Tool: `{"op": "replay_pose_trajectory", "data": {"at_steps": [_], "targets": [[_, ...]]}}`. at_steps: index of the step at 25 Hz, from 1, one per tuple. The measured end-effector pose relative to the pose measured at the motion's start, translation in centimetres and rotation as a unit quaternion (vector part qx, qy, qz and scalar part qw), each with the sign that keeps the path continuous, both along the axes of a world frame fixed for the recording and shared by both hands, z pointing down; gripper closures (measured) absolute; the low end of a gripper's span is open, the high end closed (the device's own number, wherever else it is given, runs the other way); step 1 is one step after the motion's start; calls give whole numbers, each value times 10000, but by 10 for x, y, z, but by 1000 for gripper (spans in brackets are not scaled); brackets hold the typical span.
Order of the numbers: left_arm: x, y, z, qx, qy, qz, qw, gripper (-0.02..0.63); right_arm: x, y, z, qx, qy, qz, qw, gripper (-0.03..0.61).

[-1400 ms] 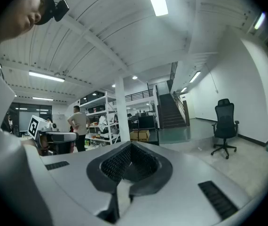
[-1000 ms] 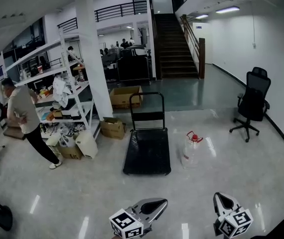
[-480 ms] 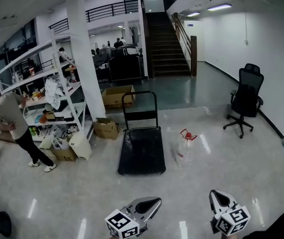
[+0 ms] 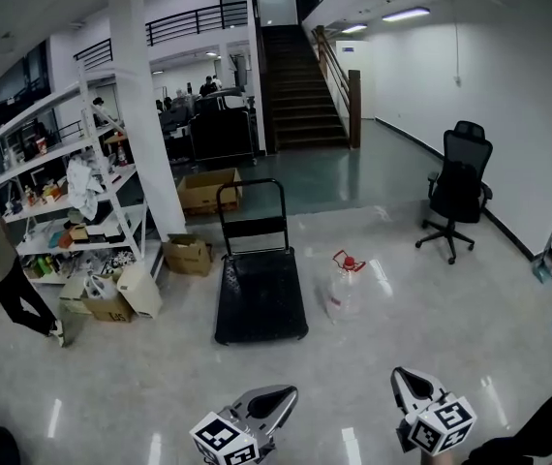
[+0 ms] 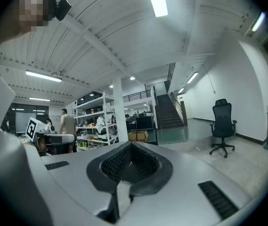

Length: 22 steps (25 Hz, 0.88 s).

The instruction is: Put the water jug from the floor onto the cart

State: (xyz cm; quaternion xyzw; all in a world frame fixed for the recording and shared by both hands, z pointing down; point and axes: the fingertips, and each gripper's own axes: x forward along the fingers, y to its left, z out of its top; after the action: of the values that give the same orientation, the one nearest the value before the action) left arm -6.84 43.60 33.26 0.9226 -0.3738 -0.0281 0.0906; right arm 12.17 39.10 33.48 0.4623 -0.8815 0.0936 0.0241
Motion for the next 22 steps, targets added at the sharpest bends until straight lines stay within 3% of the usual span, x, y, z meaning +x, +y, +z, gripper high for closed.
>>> {"op": "replay_pose_trajectory", "data": {"at_steps": [15, 22], "targets": [[-57, -24, 29, -230, 21, 108, 9997, 612, -38, -4, 19, -162, 129, 383, 9991, 577], [-47, -62, 28, -230, -52, 255, 9994, 612, -28, -41, 20, -213, -172, 493, 9984, 577]]}}
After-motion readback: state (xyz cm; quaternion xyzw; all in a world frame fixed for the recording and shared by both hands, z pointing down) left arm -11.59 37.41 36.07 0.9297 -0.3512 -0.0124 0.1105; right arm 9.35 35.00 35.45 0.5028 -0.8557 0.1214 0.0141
